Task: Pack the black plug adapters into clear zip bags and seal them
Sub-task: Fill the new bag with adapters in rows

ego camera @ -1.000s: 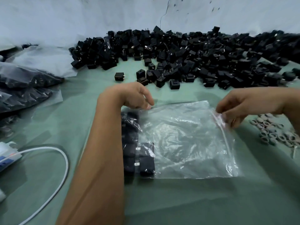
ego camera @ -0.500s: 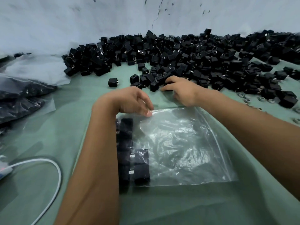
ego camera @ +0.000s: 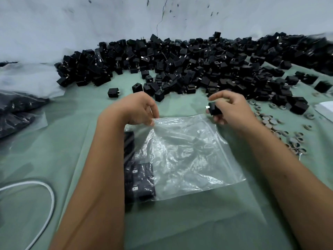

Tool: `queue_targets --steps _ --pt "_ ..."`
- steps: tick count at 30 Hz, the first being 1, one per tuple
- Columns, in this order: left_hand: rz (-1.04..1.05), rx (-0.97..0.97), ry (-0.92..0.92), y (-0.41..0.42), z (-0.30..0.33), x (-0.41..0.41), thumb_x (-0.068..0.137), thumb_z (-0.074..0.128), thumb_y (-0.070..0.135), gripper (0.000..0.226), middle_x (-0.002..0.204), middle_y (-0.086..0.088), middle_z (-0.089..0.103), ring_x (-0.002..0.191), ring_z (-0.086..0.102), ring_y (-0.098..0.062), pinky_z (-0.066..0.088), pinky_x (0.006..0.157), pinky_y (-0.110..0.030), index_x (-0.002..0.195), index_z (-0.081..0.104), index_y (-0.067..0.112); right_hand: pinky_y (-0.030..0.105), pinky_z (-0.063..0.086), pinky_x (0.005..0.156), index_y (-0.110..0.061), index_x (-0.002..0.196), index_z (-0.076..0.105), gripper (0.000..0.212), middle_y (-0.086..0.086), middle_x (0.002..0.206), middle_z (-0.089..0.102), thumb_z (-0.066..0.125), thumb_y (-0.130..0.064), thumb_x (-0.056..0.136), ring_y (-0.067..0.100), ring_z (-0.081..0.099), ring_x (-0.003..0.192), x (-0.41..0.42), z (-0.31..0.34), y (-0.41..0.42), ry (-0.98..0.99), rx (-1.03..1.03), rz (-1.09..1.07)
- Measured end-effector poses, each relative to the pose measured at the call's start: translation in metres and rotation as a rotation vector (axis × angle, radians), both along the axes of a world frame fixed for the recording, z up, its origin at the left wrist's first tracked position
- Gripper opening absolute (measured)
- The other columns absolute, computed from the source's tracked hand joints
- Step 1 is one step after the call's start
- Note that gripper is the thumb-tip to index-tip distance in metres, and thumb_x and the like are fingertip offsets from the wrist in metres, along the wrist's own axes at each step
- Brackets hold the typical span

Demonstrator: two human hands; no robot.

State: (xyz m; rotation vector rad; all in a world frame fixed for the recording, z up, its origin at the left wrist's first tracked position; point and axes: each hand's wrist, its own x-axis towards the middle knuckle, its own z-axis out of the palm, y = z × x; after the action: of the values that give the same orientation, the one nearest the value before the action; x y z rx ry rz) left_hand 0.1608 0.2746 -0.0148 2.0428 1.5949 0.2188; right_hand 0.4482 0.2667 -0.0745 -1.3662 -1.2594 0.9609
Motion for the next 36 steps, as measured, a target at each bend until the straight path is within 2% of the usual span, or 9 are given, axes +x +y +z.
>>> queue_targets --steps 5,9,12,20,23,27,32,34,36 --pt "-0.093 0.104 -0.060 -0.002 0.007 0.025 0.080 0.086 0.014 0.029 0.097 0.006 0.064 0.087 0.060 -0.009 0.054 0.082 -0.036 0.089 0.072 0.038 0.021 0.043 0.042 -0.014 0.092 0.078 0.022 0.011 0.077 0.073 0.056 -0.011 0.089 0.016 0.059 0.052 0.017 -0.003 -0.016 0.055 -0.061 0.197" --pt "-0.341 0.137 -0.143 -0.013 0.009 0.066 0.085 0.080 0.013 0.043 0.111 0.014 0.054 0.108 0.051 -0.012 0.043 0.097 -0.035 0.099 0.071 0.053 0.024 0.057 0.061 -0.010 0.113 0.073 0.024 0.006 0.097 0.077 0.071 0.000 0.091 0.018 0.068 0.068 0.024 -0.001 -0.020 0.078 -0.125 0.293" --pt "-0.455 0.124 -0.102 -0.020 0.003 0.090 0.090 0.074 0.009 0.047 0.103 0.016 0.042 0.106 0.031 -0.012 0.027 0.095 -0.028 0.113 0.072 0.050 0.035 0.058 0.069 -0.008 0.118 0.070 0.028 0.010 0.103 0.078 0.075 -0.004 0.091 0.031 0.068 0.079 0.025 -0.003 -0.022 0.026 -0.120 0.225" --pt "-0.455 0.087 -0.131 -0.019 0.002 0.089 0.094 0.072 0.016 0.033 0.112 -0.002 0.047 0.114 0.038 -0.016 0.035 0.104 -0.036 0.107 0.075 0.046 0.015 0.043 0.046 -0.005 0.100 0.077 0.040 0.011 0.070 0.068 0.084 -0.032 0.072 0.011 0.056 0.054 0.041 0.005 -0.023 0.092 -0.162 0.320" --pt "-0.475 0.068 -0.153 -0.019 0.003 0.090 0.094 0.071 0.014 0.046 0.113 -0.001 0.047 0.113 0.041 -0.018 0.036 0.105 -0.036 0.116 0.069 0.054 0.015 0.037 0.043 -0.004 0.097 0.078 0.032 0.011 0.064 0.057 0.081 -0.026 0.074 0.011 0.049 0.052 0.042 0.004 -0.021 0.117 -0.159 0.358" --pt "-0.519 0.051 -0.063 -0.022 0.002 0.098 0.094 0.071 0.014 0.044 0.112 0.003 0.044 0.111 0.039 -0.016 0.037 0.107 -0.038 0.104 0.072 0.056 0.016 0.043 0.046 0.000 0.101 0.076 0.022 0.014 0.069 0.062 0.076 -0.010 0.081 0.013 0.052 0.054 0.039 0.006 -0.025 0.084 -0.196 0.418" --pt "-0.497 0.084 -0.128 -0.018 0.009 0.081 0.083 0.083 0.013 0.018 0.089 0.025 0.063 0.096 0.052 0.014 0.044 0.089 -0.022 0.089 0.082 0.031 0.020 0.050 0.053 0.002 0.113 0.072 0.026 0.011 0.074 0.069 0.071 0.001 0.087 0.016 0.059 0.062 0.044 0.014 -0.035 -0.070 -0.242 0.623" --pt "-0.470 0.118 -0.159 -0.017 0.015 0.076 0.080 0.086 0.016 0.017 0.088 0.019 0.065 0.090 0.054 0.007 0.042 0.078 -0.023 0.087 0.083 0.031 0.021 0.051 0.054 0.000 0.114 0.073 0.033 0.011 0.077 0.070 0.075 -0.004 0.082 0.015 0.059 0.062 0.040 0.019 -0.038 -0.091 -0.236 0.727" --pt "-0.467 0.134 -0.190 -0.019 0.019 0.076 0.079 0.087 0.019 0.016 0.094 0.008 0.067 0.092 0.057 -0.013 0.048 0.077 -0.035 0.086 0.082 0.032 0.022 0.054 0.057 -0.003 0.114 0.074 0.032 0.010 0.080 0.074 0.077 -0.004 0.082 0.013 0.064 0.062 0.034 0.021 -0.040 -0.109 -0.203 0.784"
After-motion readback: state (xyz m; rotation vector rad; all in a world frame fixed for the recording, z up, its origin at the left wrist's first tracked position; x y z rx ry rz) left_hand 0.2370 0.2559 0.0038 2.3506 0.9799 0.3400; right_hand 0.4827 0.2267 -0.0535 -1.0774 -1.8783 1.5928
